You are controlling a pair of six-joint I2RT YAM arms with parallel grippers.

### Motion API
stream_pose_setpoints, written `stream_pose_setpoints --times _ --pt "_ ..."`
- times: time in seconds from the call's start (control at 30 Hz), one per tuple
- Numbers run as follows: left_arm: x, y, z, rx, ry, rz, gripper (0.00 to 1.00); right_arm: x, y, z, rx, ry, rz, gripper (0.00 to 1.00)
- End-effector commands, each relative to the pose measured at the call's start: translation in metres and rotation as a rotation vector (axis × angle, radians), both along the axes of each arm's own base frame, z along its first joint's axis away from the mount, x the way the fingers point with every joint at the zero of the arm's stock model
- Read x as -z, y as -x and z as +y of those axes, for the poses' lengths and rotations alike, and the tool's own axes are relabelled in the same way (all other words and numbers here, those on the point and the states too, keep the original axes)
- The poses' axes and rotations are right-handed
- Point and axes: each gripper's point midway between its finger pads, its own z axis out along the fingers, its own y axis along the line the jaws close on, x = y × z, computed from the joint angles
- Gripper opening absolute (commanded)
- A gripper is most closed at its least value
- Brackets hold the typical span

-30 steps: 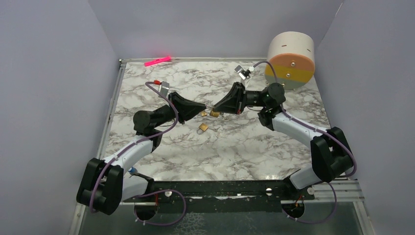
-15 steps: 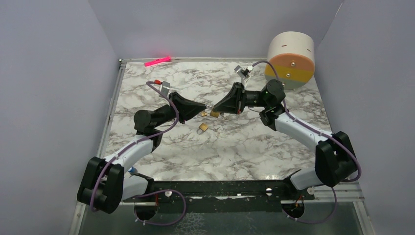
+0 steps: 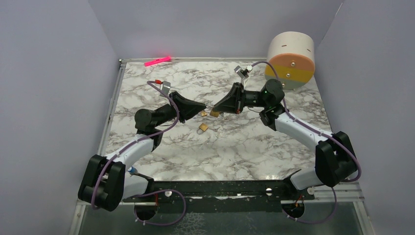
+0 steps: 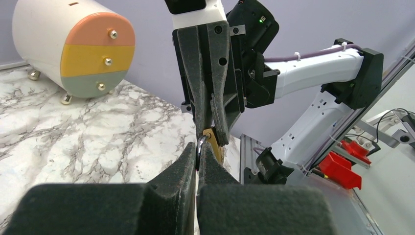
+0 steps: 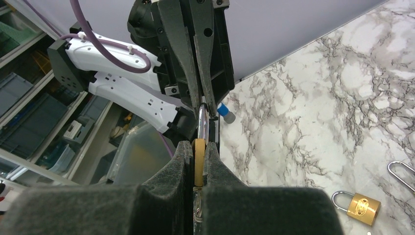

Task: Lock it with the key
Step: Lock the lock.

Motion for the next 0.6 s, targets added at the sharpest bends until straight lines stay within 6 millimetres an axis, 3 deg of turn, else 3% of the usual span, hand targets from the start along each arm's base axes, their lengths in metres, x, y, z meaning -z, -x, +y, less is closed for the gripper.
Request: stream_pose_setpoints --times 0.0,0.57 --pt "0.0096 -0.0138 0.0029 -0.043 -0.018 0.026 0.00 -0.0303 0.0076 -0.0002 -0.015 -0.048 -0.089 0.01" --pt "0.0114 -0.0122 0.0041 -0.047 -0.012 0.041 0.00 -0.0275 0.0012 0.0019 0.009 -0.052 -0.059 0.01"
